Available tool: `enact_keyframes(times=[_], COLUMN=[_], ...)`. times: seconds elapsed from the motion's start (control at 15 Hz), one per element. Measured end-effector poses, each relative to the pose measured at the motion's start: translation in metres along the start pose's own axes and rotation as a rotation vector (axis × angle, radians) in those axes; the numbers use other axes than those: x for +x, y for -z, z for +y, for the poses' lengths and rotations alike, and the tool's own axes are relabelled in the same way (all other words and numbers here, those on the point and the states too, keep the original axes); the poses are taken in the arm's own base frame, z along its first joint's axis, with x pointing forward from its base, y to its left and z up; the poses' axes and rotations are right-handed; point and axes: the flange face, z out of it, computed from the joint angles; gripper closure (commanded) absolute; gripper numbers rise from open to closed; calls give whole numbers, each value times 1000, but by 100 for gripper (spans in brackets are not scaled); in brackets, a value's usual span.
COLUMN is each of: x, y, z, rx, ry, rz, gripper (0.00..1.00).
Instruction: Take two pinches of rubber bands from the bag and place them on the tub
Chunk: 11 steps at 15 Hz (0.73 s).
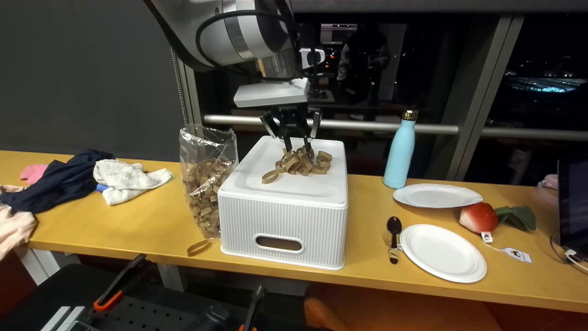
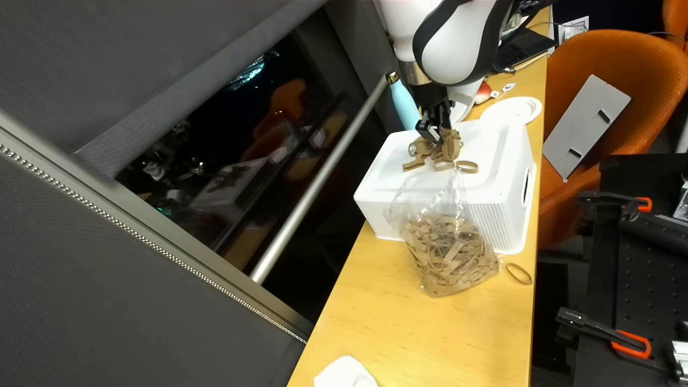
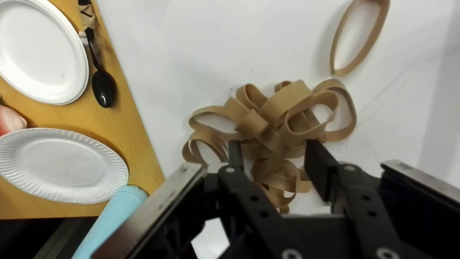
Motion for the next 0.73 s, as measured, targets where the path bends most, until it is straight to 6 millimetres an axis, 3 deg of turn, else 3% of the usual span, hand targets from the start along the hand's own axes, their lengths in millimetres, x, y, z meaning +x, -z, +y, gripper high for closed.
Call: enact_keyframes(times=[0.2,0.73], x=[-1,-6], y=[1,27], z=[0,8], rx=[5,3], ry=[-7,-20], rz=[0,34], gripper=[1,0])
